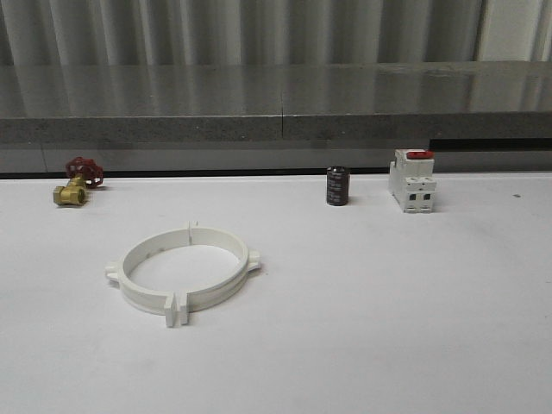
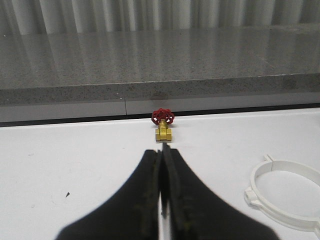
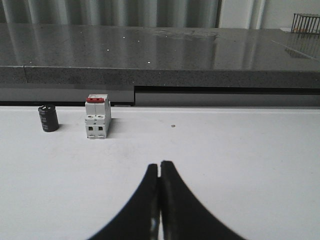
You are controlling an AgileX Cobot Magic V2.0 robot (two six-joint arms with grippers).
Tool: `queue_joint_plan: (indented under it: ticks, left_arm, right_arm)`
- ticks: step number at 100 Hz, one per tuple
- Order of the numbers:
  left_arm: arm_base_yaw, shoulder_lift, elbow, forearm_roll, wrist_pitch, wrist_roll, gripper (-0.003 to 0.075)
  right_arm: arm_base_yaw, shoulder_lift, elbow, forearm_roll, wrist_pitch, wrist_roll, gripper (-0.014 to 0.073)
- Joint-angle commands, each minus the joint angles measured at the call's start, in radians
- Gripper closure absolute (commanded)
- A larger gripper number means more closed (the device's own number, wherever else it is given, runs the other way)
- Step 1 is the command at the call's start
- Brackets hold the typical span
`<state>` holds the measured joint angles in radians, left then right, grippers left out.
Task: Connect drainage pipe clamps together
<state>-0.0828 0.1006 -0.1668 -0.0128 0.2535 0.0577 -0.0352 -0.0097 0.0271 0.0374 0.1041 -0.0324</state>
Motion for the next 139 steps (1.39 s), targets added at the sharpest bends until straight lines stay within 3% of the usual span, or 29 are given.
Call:
queue_joint_plan:
  ticks: [1, 16, 26, 30, 139]
  left_arm:
    - [0.008, -0.034, 0.034, 0.007, -0.142, -0.017, 0.0741]
    - [0.010, -0.116, 0.145, 0.005, -0.157, -0.017, 0.0741]
    - [0.017, -0.133, 0.217, 0.003, -0.254, -0.017, 0.0741]
    - [0.018, -0.133, 0.212, 0.003, -0.206, -0.017, 0.0741]
    - [0.019, -0.133, 0.213, -0.003, -0.216, -0.017, 0.0741]
  right_arm:
    - [-0.007, -0.021, -0.017, 0.005, -0.069, -0.011, 0.0659]
    - [-0.007, -0.021, -0.017, 0.005, -0.069, -0.011, 0.0659]
    - [-0.007, -0.021, -0.017, 0.005, -0.069, -0.011, 0.0659]
    - [-0.007, -0.018, -0.017, 0.005, -0.070, -0.011, 0.0659]
    - [-0.007, -0.018, -0.017, 0.005, -0.068, -0.011, 0.0659]
